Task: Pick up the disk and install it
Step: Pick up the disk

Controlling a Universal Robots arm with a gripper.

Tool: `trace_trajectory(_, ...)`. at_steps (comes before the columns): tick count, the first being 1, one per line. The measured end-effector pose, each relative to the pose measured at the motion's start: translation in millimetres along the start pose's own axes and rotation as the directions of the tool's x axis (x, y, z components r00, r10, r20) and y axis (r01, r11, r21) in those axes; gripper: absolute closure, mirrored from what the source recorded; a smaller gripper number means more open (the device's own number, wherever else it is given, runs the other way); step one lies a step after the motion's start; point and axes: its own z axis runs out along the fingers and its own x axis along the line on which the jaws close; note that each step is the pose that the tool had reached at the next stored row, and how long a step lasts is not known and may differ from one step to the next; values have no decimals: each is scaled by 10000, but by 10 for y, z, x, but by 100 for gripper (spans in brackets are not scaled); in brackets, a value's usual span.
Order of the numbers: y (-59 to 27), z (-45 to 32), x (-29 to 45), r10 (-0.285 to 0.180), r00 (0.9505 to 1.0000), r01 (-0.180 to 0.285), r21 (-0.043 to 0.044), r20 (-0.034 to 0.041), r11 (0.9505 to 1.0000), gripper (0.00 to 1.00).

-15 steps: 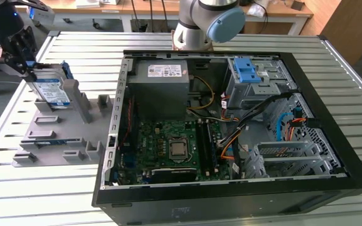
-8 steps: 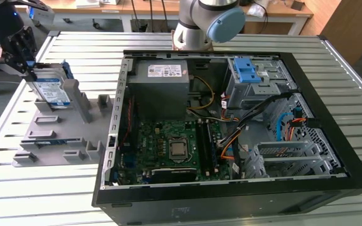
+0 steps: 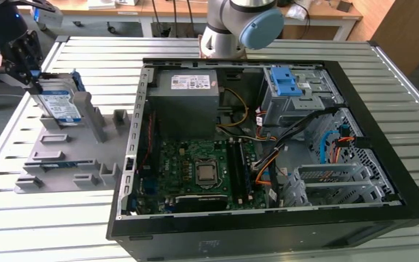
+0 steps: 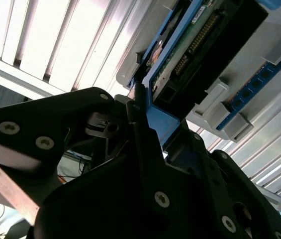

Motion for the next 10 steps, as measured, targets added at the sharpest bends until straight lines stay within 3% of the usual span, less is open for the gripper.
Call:
trace_trajectory(4, 0, -3, 0, 0, 10000, 0, 0, 0, 10000, 62)
trace_trajectory(5, 0, -3, 0, 0, 10000, 0, 0, 0, 10000, 56)
trace_trajectory(10, 0, -1, 0, 0, 10000, 0, -1, -1, 10000, 57)
